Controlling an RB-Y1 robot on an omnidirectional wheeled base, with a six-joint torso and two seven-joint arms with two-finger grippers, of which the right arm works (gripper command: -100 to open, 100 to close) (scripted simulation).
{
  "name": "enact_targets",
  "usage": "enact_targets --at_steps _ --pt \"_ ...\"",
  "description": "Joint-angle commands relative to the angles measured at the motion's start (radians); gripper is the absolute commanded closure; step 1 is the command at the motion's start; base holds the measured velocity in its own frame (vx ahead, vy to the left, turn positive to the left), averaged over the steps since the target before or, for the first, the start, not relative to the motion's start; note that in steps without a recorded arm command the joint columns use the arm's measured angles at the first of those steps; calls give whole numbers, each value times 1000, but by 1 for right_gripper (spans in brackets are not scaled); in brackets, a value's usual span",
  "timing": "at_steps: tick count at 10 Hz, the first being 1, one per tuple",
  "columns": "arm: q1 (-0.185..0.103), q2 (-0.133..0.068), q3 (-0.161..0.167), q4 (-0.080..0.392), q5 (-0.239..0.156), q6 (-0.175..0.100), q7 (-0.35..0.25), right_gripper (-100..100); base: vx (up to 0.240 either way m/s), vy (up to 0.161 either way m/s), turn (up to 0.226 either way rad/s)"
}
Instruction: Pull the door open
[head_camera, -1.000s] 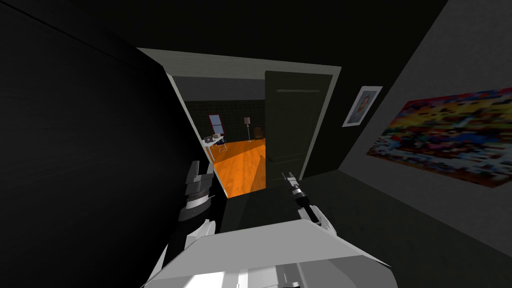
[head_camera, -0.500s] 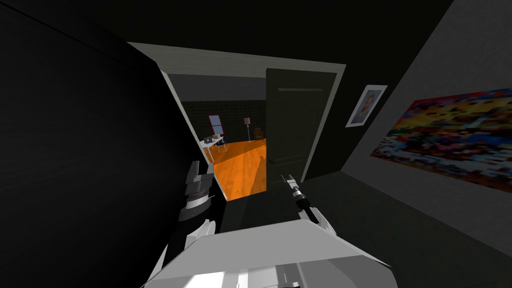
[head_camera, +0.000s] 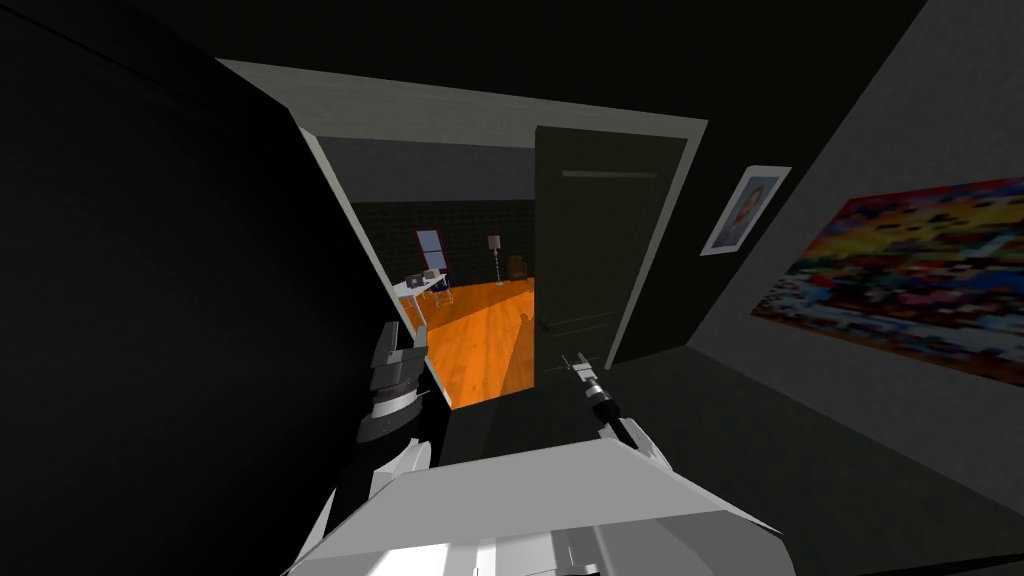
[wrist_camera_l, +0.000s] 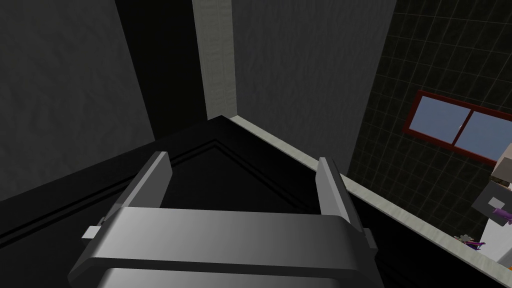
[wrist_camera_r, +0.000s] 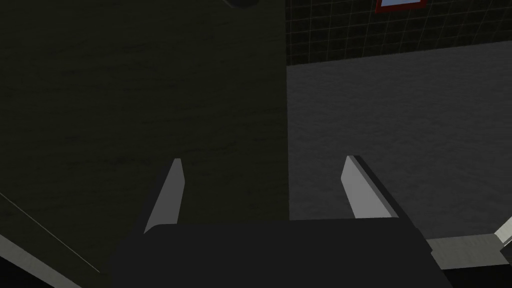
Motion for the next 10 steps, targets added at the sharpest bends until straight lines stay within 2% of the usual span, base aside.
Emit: enact_targets --at_steps 1,2,5,9,10 --pt "-10 -3 -7 40 13 -10 28 -100 140 9 3" --pt "-15 -3 -9 56 18 -14 38 -100 111 6 -3" --pt "-41 -8 -24 144 44 -36 93 -100 159 6 0" --pt "-59 -10 -34 205 62 -51 132 -100 117 -3 -1" --pt "-52 -9 -31 187 59 -45 122 -100 62 -2 2"
